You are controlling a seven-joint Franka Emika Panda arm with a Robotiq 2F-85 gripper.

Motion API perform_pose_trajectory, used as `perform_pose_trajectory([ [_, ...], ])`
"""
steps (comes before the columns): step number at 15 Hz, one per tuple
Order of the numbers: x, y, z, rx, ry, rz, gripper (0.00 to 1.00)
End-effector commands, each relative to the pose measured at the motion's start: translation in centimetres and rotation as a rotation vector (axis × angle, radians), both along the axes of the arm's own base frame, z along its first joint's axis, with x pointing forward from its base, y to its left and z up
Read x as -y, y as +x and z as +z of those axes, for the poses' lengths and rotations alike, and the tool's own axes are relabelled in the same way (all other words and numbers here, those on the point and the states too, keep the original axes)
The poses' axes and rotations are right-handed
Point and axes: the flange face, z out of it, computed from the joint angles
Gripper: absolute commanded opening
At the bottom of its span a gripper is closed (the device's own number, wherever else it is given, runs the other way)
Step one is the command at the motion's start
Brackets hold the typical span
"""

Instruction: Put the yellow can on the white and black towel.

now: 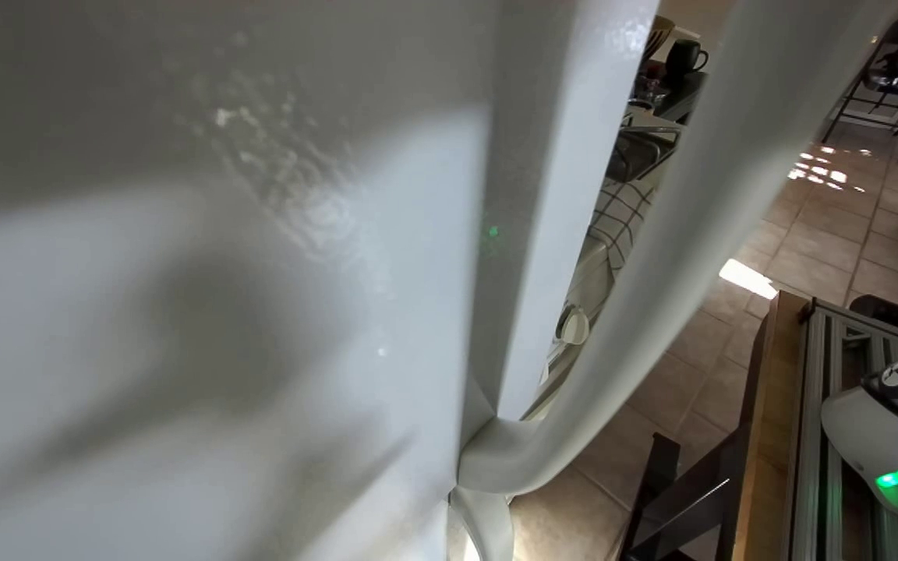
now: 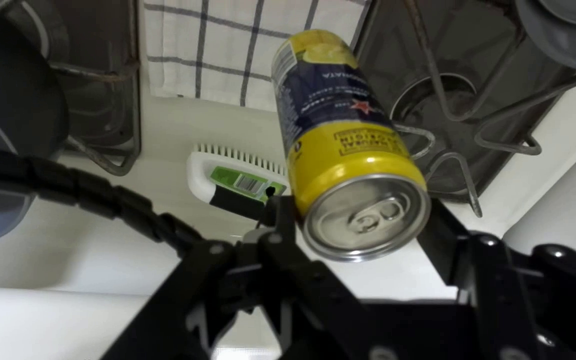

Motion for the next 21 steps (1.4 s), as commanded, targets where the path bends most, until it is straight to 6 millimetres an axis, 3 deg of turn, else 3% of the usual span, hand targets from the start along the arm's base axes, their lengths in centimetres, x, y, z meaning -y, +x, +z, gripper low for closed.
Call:
perform_pose_trajectory([
  [1, -0.4, -1.9, -0.3, 0.048, 0.0, -0.051, 0.38],
  [13, -0.3, -3.5, -4.6, 0.069, 0.056, -0.168, 0.38],
  [14, -0.2, -3.6, -4.5, 0.067, 0.063, -0.177, 0.88],
  [18, 0.2, -3.6, -2.7, 0.096, 0.07, -0.19, 1.0],
  [21, 0.8, -4.2, 1.5, 0.166, 0.047, -0.191, 1.0],
])
